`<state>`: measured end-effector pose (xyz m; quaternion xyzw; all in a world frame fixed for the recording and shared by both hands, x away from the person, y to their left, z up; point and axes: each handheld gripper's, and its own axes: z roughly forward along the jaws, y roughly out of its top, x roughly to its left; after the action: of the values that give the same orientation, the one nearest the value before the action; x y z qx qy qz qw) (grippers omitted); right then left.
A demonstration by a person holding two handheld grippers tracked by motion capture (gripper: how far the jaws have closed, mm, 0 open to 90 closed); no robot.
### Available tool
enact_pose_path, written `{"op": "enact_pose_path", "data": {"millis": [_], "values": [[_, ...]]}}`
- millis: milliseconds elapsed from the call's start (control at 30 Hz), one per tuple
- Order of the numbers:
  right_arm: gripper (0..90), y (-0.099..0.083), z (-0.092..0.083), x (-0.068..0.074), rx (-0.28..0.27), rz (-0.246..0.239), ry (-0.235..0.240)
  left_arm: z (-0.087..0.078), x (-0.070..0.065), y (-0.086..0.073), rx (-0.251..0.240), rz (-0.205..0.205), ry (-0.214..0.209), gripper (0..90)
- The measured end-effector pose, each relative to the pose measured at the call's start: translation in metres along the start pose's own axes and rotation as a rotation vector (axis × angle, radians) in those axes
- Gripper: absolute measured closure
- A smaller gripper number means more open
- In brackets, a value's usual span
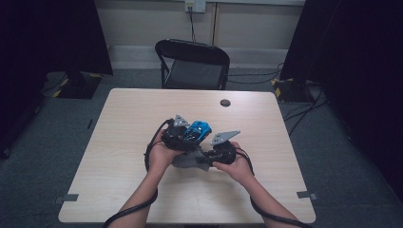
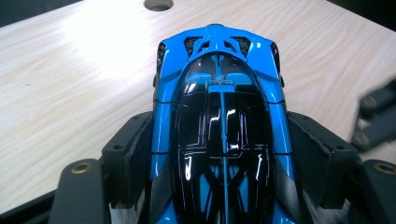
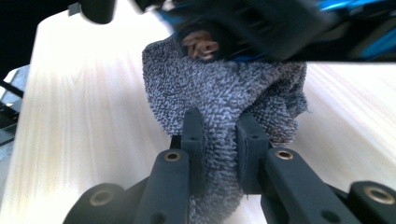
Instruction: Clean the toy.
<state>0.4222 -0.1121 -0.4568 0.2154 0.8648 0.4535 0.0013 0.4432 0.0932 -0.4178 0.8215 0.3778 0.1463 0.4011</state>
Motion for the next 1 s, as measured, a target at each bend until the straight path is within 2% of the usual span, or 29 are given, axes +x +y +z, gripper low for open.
{"op": "enact_pose_path", "data": {"millis": [167, 333, 467, 600, 700, 800, 1000], "values": [[76.6, 0.002, 0.002, 0.006, 0.005, -0.019, 0.030, -0.006, 0.013, 0.004, -0.023, -0.018, 0.048, 28.0], [76.6, 0.001, -0.002, 0.004, 0.011, -0.020, 0.027, -0.016, 0.024, 0.003, -0.026, -0.030, 0.085, 28.0], [76.6, -0.003, -0.007, -0.001, 0.020, -0.015, 0.005, -0.023, 0.031, -0.004, -0.032, -0.048, 0.096, 28.0], [76.6, -0.004, -0.015, -0.009, 0.015, 0.001, -0.026, -0.027, 0.034, -0.011, -0.017, -0.036, 0.097, 28.0], [76.6, -0.003, -0.021, -0.014, 0.012, 0.008, -0.052, -0.029, 0.034, -0.016, -0.026, -0.042, 0.094, 28.0], [76.6, -0.002, -0.027, -0.020, 0.016, 0.012, -0.080, -0.032, 0.034, -0.020, -0.023, -0.029, 0.086, 28.0], [76.6, -0.005, -0.043, -0.036, 0.000, 0.052, -0.144, -0.036, 0.031, -0.026, -0.016, -0.016, 0.070, 28.0]]}}
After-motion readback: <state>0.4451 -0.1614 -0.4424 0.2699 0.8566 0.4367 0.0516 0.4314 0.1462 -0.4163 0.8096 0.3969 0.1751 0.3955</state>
